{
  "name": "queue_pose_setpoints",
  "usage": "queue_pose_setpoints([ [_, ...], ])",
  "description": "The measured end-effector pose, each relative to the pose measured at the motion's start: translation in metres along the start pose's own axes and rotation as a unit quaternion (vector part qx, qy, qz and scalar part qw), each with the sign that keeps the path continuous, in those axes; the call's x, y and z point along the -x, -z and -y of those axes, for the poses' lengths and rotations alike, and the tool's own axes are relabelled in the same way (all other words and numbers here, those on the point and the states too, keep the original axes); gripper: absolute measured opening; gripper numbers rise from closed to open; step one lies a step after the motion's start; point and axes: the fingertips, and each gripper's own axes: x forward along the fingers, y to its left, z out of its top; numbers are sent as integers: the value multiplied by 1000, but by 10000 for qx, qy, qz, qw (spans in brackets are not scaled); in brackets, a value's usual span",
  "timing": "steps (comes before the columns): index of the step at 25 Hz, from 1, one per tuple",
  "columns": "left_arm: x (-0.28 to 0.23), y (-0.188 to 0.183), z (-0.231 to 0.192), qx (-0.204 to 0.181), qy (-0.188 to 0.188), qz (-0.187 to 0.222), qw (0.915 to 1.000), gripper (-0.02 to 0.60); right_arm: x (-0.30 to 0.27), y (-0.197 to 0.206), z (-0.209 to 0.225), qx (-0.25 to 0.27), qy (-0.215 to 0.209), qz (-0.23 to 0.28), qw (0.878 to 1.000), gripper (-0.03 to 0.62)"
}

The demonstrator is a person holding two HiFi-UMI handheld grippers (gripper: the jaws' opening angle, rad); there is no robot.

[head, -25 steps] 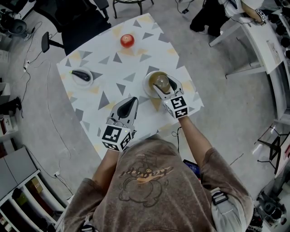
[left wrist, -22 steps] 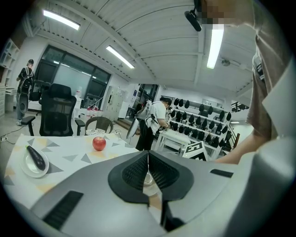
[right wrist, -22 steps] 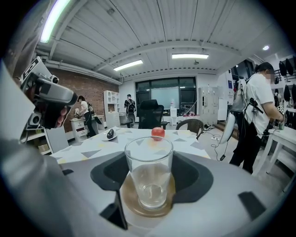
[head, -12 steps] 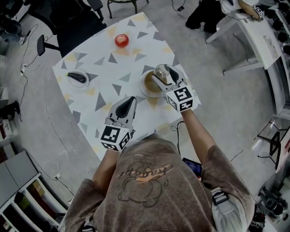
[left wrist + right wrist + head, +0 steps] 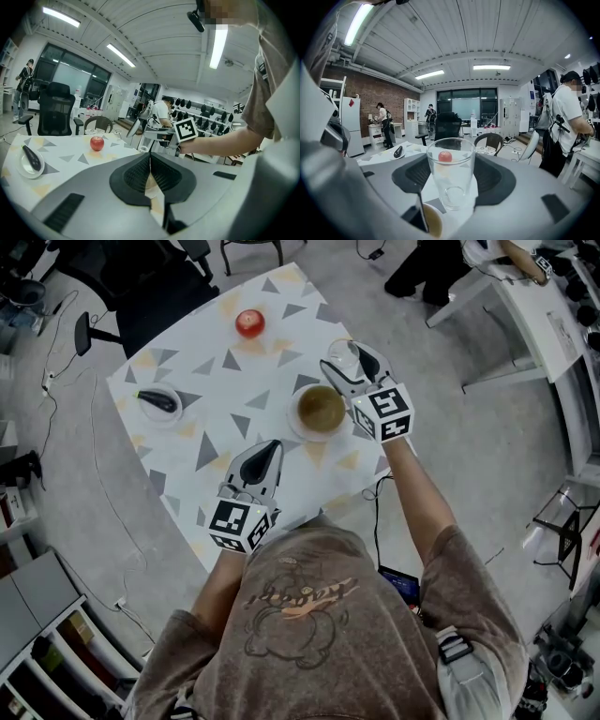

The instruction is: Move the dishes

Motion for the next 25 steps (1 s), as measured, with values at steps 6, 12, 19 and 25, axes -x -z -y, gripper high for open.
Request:
queue_pose_setpoints([
  [6,-4,2,-1,27,-21,-43,10000,20,-17,-1,14,-15,17,0,10000,284],
  [12,-7,2,-8,67,-99,-62,9999,20,-38,16,24,3,-11,-115,9999,284],
  [19,-11,7,-16,103,-171,-139,9997,20,-58,43,26,74,-29,-228,9997,284],
  [25,-14,9,-21,130,-205,-180,9995,20,-68,69,23,-18,-46,-386,9992,284],
])
